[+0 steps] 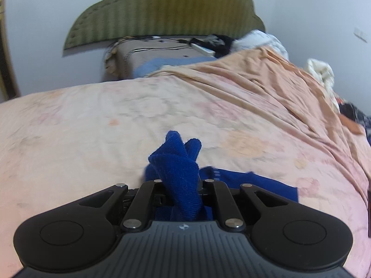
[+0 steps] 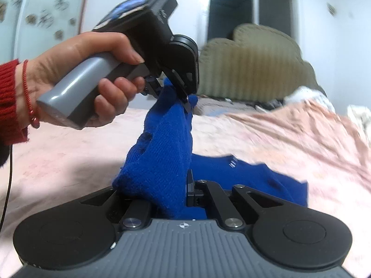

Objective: Fold small clothes
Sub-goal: 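Grasp the folded sweater's edge with both grippers and lift it, then lift the held sweater edge with both grippers and fold it over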

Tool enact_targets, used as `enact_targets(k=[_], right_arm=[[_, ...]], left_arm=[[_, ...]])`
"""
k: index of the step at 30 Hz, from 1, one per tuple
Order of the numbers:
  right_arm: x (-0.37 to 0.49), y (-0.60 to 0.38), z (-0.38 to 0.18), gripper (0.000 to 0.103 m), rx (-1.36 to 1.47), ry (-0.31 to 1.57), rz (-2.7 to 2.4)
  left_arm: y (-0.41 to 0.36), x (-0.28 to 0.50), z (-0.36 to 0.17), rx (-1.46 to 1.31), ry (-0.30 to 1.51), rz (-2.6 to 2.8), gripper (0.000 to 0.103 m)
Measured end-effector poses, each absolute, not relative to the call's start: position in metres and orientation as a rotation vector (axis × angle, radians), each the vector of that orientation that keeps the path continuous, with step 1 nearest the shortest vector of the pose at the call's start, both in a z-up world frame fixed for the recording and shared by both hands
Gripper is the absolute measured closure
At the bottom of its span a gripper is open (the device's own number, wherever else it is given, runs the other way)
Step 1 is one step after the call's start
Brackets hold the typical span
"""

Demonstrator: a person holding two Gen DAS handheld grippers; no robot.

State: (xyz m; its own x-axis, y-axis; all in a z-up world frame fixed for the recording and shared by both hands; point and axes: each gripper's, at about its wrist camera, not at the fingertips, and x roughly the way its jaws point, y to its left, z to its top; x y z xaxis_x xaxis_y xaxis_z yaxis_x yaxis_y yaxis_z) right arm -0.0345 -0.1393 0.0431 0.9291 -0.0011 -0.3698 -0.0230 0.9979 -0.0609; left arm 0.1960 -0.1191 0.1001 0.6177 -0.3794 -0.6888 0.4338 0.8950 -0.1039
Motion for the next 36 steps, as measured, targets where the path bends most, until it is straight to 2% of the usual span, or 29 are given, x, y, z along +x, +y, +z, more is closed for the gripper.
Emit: enact_targets(k=[16,18,19,21,24,25,26,28,34,36], right_arm=[[-0.046,-0.271,-0.011,0.098,0.437,0.487,-0.071],[-0.046,-0.282,-0.021,0.095,0.526,0.517,-0.049],[-0.046,-0.289,-0.026,0.086,0.575,0.528,-0.04],[-0.049,-0.301,-0.032,0.084,0.67,0.539,-0.021],[-0.055,-0.314,-0.039,0.083,0.76,0.537,0.001],[-0.058,-0.315,-0.039,0.079,0.771,0.535,0.003],[-0.061,-0.317,-0.04,0.076,0.776,0.532,0.001],[-0.066,-0.323,-0.043,0.073,0.817,0.518,0.016],[-0.076,-0.336,-0.053,0.073,0.927,0.486,0.032],[-0.078,-0.338,-0.053,0.077,0.936,0.483,0.028]], left_arm=[[-0.261,0.177,0.032,0.279,0.837,-0.569,0.092],[-0.269,0.177,0.025,0.281,0.845,-0.592,0.089],[-0.272,0.176,0.024,0.269,0.845,-0.599,0.089],[-0.273,0.174,0.026,0.243,0.838,-0.605,0.083],[-0.271,0.175,0.034,0.183,0.817,-0.613,0.068],[-0.269,0.177,0.039,0.151,0.806,-0.61,0.057],[-0.266,0.178,0.043,0.119,0.791,-0.602,0.038],[-0.26,0.179,0.053,0.083,0.742,-0.552,0.025],[-0.237,0.177,0.071,0.16,0.679,-0.481,0.024],[-0.22,0.168,0.069,0.206,0.679,-0.465,0.024]])
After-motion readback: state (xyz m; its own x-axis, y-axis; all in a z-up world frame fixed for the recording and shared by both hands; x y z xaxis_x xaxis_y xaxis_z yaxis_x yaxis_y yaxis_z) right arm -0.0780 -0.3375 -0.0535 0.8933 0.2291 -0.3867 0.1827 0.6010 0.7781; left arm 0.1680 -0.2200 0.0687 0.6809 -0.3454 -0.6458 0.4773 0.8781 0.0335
